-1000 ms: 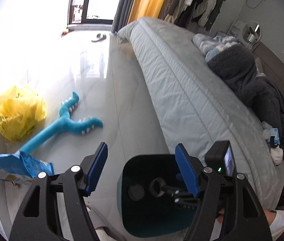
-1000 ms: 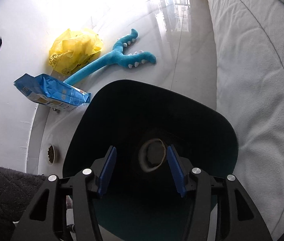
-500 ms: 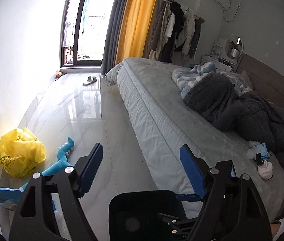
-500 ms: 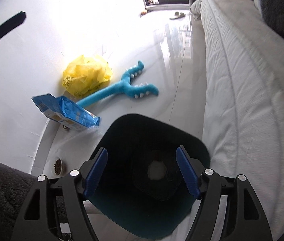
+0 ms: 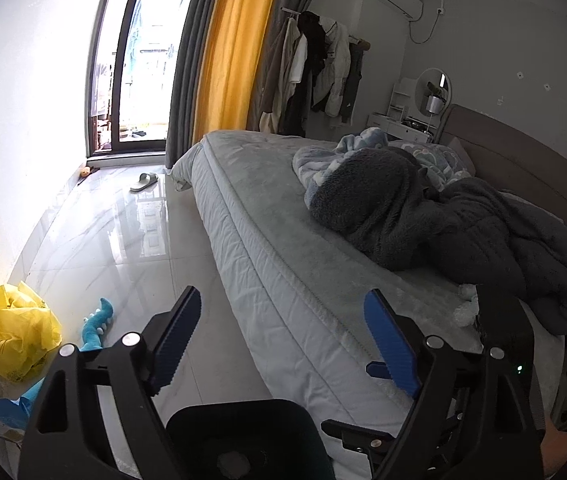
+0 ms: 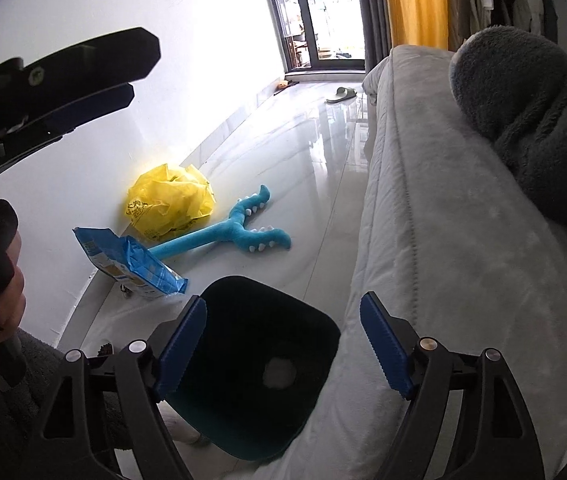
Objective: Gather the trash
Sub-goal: 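Move both tools back toward the remaining items on the bed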
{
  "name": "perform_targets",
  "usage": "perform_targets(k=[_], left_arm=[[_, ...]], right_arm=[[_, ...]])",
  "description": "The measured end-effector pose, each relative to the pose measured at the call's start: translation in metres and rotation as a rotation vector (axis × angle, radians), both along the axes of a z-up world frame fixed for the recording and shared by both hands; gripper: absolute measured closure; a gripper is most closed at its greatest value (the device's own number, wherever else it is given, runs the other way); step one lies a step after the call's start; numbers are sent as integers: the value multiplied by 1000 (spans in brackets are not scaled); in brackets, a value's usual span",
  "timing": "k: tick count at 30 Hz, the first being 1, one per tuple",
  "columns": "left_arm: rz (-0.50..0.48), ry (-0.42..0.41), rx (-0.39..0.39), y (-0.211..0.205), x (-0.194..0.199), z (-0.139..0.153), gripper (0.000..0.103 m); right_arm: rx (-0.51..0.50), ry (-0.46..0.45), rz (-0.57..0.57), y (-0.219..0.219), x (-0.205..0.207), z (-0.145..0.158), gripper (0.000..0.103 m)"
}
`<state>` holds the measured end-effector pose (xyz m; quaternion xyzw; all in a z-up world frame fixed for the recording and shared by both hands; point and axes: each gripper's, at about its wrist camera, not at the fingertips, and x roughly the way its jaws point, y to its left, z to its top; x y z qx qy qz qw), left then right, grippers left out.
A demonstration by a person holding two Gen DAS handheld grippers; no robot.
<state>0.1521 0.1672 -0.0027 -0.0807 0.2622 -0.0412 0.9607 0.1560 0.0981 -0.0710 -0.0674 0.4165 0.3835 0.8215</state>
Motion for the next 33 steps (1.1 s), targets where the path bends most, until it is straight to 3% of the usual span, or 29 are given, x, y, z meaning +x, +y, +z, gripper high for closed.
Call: perform_targets(k=[22, 33], left_arm=[[-118, 25, -72, -82, 32, -1, 17], [-225, 71, -109, -133, 51, -14, 16]], right_arm=[[-40, -137, -116, -109, -8, 24, 20], [-72, -190, -164, -167, -16, 31, 16]])
